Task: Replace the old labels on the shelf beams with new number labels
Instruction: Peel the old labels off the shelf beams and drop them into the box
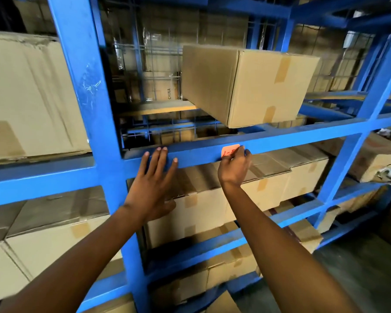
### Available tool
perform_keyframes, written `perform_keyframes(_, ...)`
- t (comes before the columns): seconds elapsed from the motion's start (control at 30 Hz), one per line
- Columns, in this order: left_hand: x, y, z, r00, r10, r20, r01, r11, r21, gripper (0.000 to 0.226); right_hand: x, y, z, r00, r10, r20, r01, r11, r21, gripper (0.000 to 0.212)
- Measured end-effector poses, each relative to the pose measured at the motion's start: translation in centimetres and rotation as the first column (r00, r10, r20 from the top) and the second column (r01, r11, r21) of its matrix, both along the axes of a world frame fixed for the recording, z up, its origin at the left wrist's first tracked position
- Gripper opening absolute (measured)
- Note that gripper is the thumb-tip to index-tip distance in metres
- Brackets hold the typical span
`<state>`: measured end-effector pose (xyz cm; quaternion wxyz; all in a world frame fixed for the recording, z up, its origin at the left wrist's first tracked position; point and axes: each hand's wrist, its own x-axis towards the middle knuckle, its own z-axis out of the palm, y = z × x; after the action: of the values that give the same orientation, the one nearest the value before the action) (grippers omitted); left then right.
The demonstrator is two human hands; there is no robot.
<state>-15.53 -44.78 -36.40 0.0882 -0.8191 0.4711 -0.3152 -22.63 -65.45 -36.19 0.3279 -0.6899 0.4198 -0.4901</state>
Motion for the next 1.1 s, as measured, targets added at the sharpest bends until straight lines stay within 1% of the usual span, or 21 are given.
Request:
perform_keyframes(0.1,-0.3,-0.1,0.1,0.999,0.003,-0.033,-0.004,1.0,-0.01,0.106,-0.1,-0.2,0.2,0.999,-0.003,0.039,0.003,1.0,0.002,0.037)
perform_keyframes(0.2,-0.5,-0.2,0.2,0.997,0.014,-0.069,-0.015,1.0,-0.013,0.105,-0.3,-0.3,0.3,0.996,-0.002,0.086,0.0,1.0,0.026,0.035)
perform_keyframes(0.43,-0.8,-0.3,0.4,0.996,0.035,-0.078,-0.036,0.999,-0.003,0.105,-0.9,0.0,0.4,0.983,-0.009,0.181,0.006,1.0,0.017,0.027)
perform_keyframes(0.53,-0.6,-0.2,0.4,0.998,0.035,-0.061,-0.035,0.999,0.001,0.105,-1.1,-0.3,0.5,0.979,0.02,0.202,-0.033,0.998,0.06,0.023)
perform_keyframes(0.6,-0.4,-0.1,0.4,0.999,0.027,-0.042,-0.027,1.0,0.006,0.105,-1.3,-0.6,0.6,0.971,0.052,0.234,-0.077,0.992,0.098,0.017)
perform_keyframes(0.7,-0.1,0.0,0.2,1.0,0.003,-0.029,-0.003,1.0,0.003,0.106,-2.1,-0.6,0.6,0.958,0.1,0.269,-0.127,0.988,0.085,0.007)
perform_keyframes(0.83,0.0,0.1,0.1,0.999,0.024,-0.021,-0.024,0.999,0.028,0.107,-3.2,1.4,0.1,0.9,0.207,0.385,-0.232,0.972,0.02,0.022)
perform_keyframes(0.9,-0.1,0.1,0.1,1.0,0.03,-0.003,-0.03,0.999,0.045,0.104,-3.4,2.9,-0.4,0.874,0.233,0.427,-0.266,0.964,0.02,0.024)
perform_keyframes(1.0,-0.4,1.2,-0.6,1.0,-0.014,0.003,0.014,0.996,0.082,0.095,-3.4,5.4,-2.3,0.88,0.266,0.393,-0.307,0.951,0.042,0.027)
perform_keyframes(1.07,-0.5,2.3,-2.1,0.999,-0.038,-0.033,0.041,0.992,0.118,0.088,-3.3,7.0,-4.2,0.882,0.304,0.36,-0.35,0.934,0.069,0.023)
perform_keyframes(1.1,-0.7,3.1,-3.3,0.998,-0.027,-0.056,0.036,0.986,0.16,0.086,-3.2,7.9,-5.4,0.886,0.313,0.342,-0.361,0.929,0.085,0.018)
